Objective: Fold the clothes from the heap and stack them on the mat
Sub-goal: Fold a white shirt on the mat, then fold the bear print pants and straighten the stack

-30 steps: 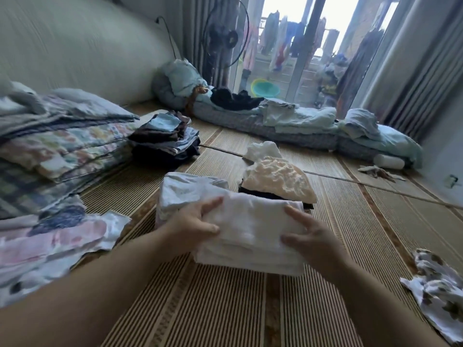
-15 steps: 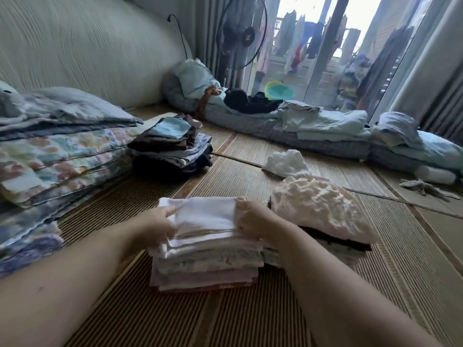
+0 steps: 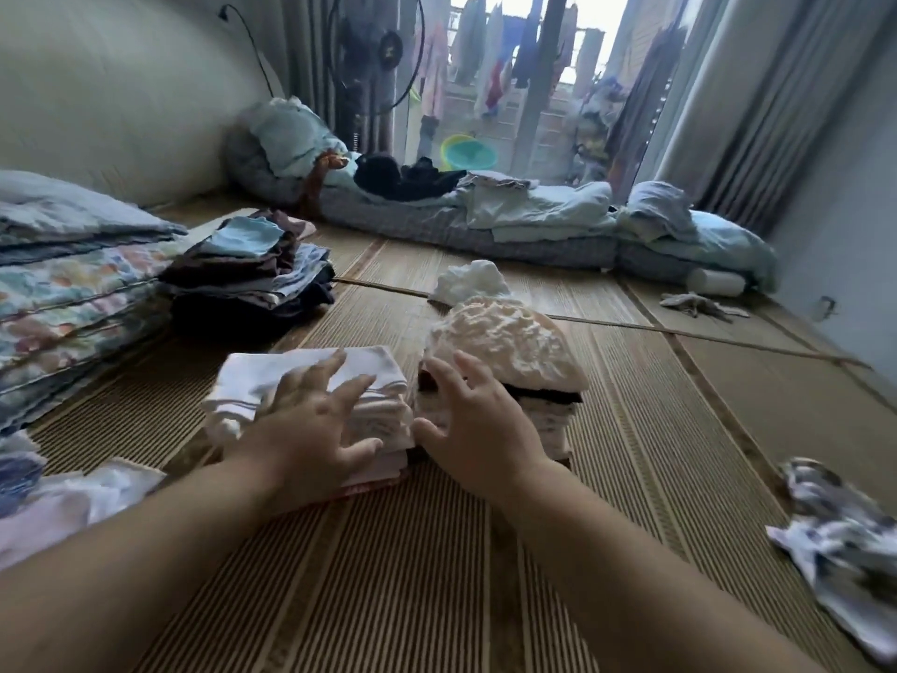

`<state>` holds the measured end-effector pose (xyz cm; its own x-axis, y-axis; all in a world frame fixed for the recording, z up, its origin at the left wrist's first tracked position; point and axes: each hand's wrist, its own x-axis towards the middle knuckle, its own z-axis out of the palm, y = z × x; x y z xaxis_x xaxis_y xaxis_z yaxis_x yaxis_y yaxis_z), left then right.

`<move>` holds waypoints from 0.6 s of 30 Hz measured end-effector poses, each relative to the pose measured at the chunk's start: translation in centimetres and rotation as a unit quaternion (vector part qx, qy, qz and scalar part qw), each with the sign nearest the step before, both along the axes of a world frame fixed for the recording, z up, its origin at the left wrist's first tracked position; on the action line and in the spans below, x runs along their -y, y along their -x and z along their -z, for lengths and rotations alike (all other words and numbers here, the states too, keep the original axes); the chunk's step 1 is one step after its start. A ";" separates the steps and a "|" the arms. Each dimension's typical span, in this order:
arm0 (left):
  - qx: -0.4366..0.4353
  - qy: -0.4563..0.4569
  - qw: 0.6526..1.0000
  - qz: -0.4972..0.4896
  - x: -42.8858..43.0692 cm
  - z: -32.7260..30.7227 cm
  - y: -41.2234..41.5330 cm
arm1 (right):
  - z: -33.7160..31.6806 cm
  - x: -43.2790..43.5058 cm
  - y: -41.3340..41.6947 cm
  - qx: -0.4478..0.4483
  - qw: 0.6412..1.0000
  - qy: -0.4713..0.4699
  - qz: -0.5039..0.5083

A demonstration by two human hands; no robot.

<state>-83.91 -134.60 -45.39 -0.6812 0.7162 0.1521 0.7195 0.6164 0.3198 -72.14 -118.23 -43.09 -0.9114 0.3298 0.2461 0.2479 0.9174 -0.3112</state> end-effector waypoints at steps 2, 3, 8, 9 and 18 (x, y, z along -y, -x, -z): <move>0.001 -0.009 0.997 0.074 -3.4 0.3 -4.9 | -0.2 -1.5 -5.3 0.000 1.000 -0.020 0.023; 0.005 -0.012 0.995 0.098 -5.0 0.6 -7.1 | 0.0 -2.3 -7.7 0.009 0.999 -0.026 0.037; 0.025 0.028 0.977 0.210 -14.9 3.4 -19.5 | 3.1 -8.2 -21.0 0.071 0.982 -0.005 0.173; 0.037 0.036 0.972 0.231 -16.9 4.0 -22.0 | 3.9 -9.8 -23.7 0.080 0.975 0.006 0.208; -0.002 0.128 0.935 0.331 -31.5 7.2 -32.5 | 10.6 -24.6 -37.7 0.135 0.916 0.083 0.367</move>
